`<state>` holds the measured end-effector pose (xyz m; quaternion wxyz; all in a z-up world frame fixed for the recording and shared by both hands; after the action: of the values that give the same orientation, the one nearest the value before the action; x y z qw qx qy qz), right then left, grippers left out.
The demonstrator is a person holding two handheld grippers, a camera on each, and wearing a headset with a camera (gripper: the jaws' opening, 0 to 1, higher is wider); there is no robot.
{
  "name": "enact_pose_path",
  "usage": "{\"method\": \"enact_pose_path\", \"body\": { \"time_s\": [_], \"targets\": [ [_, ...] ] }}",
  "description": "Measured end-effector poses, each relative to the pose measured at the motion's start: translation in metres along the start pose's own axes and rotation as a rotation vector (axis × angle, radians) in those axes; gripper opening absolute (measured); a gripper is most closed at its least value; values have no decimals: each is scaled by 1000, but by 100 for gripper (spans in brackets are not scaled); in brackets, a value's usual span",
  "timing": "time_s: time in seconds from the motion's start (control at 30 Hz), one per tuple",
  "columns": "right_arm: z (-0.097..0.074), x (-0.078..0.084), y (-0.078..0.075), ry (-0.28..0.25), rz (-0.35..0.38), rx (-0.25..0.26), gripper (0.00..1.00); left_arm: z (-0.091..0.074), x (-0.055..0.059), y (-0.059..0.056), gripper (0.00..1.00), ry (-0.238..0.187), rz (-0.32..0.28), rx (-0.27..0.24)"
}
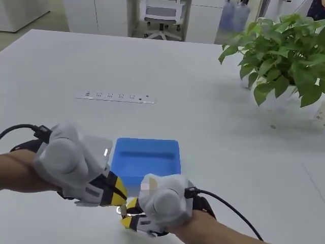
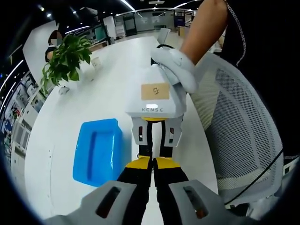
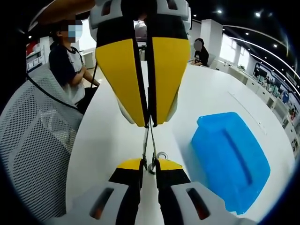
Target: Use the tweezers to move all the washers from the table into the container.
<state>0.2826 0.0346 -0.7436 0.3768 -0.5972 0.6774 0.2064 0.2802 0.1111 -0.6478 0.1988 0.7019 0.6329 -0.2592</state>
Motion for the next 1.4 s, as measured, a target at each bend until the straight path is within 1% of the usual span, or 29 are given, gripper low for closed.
{"method": "enact_pose_path", "body": {
  "time_s": [0.1, 0.2, 0.5, 0.83, 1.13, 1.4],
  "targets": [
    [-1, 1, -1, -3, 19, 7, 12, 1, -1, 2, 6, -2, -5, 1],
    [-2, 1, 0, -2, 22, 11, 12, 1, -1, 2, 6, 0, -9, 6],
    [-2, 1, 0, 9, 32, 1, 10, 2, 0, 1, 6, -3, -17, 5],
    [-2, 1, 0, 16, 29, -4, 10, 2, -1, -2, 6, 14, -10, 2],
    [-10, 0, 0, 7, 25, 1, 10, -2, -8, -2, 6, 19, 1, 8],
    [-21, -8, -5, -3, -3, 12, 10, -11, -17, -1, 6, 4, 6, 6]
  ]
}}
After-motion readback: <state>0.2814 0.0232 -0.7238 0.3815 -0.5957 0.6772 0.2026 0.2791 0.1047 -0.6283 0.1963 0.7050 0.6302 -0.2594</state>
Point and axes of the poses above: the centre of the closed fingertips' face, and the gripper's own axes: z roughly forward along the fingers, y roughly to its left, x roughly out of its underside, the point moved 8 cm from there along -z, roughly backward along the fingers, and after that the axes turned 11 degrees about x, right-handed, at the moved point
